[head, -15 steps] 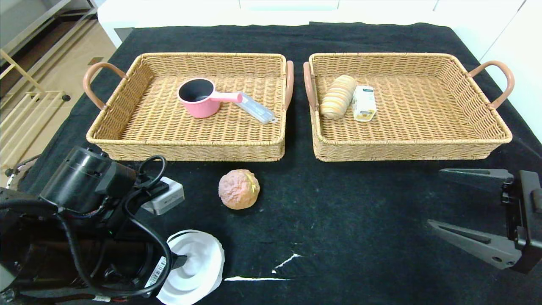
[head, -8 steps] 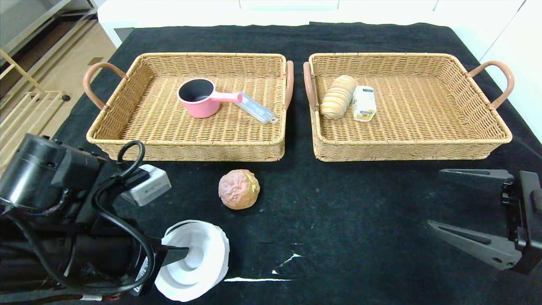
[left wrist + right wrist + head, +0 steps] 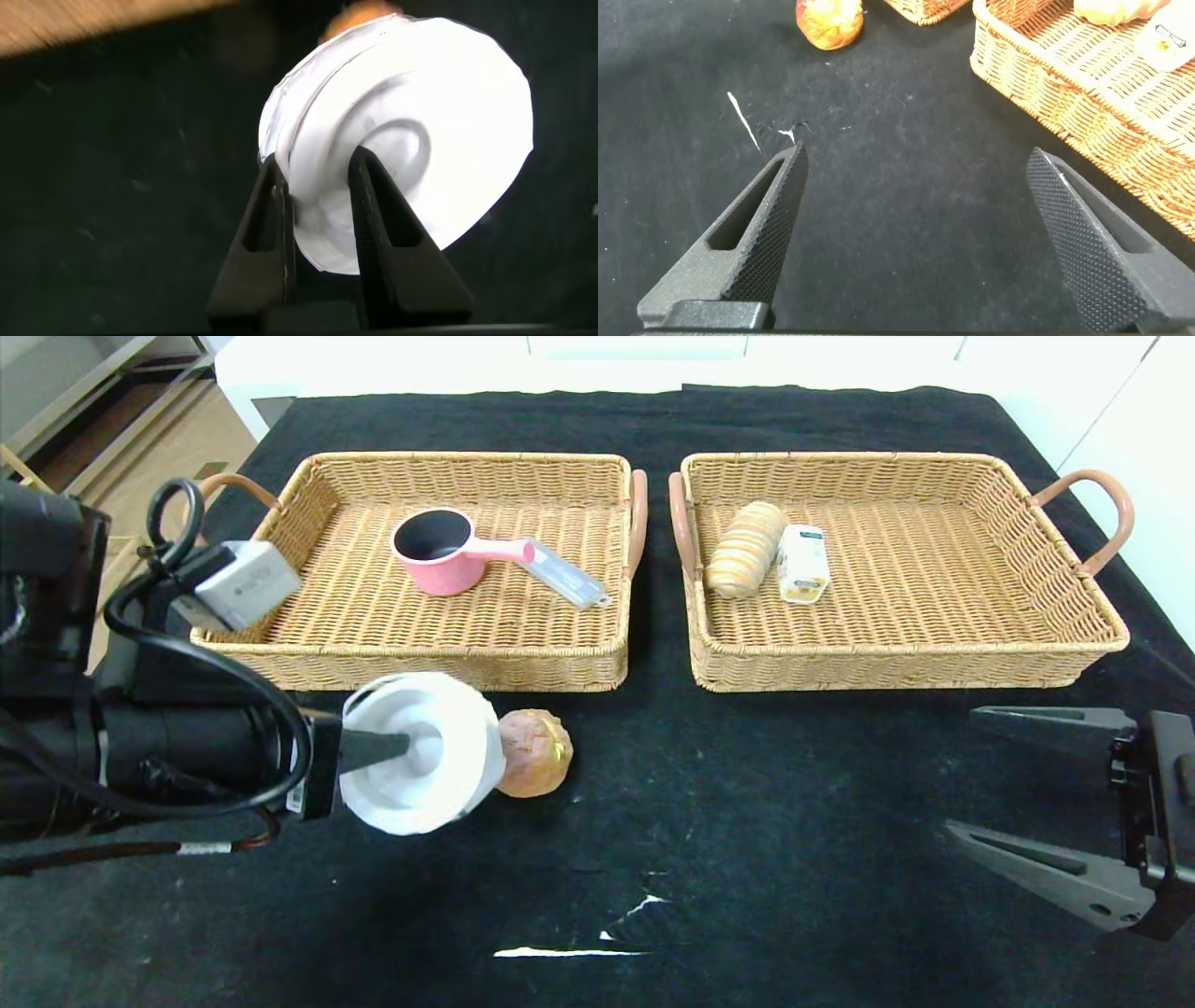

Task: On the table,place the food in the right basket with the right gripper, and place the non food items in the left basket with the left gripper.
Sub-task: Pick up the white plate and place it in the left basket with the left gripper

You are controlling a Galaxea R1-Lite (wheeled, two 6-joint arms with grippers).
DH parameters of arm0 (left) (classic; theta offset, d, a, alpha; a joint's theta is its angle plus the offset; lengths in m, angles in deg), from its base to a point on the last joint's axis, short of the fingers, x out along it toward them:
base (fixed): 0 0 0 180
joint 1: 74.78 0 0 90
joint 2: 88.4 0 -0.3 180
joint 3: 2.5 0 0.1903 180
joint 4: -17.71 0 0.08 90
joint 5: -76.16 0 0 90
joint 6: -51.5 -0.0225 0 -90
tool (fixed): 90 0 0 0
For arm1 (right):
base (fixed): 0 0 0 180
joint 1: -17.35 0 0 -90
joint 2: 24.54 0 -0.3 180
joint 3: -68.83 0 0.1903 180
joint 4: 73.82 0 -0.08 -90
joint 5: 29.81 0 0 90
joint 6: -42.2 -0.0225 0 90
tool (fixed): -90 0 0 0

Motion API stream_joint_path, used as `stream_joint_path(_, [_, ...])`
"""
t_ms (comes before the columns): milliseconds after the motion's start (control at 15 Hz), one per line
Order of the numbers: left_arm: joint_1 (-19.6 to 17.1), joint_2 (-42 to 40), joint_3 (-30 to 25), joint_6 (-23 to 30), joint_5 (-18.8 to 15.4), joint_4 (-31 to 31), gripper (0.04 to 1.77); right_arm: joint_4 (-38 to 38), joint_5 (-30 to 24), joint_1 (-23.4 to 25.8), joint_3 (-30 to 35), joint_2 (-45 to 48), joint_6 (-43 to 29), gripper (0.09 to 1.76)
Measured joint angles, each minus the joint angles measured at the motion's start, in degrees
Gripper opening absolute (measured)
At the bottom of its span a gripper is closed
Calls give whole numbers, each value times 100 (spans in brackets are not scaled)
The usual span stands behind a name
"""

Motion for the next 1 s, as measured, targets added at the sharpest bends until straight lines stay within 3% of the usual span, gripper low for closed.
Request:
stream_joint_path(467, [-560, 667, 1398, 195, 349, -72, 45, -5, -2, 4, -5, 33, -6, 171])
stream_joint_path(1000, [-1654, 1379, 1882, 151, 362, -1078, 45, -2, 0, 4, -2, 45, -5, 171])
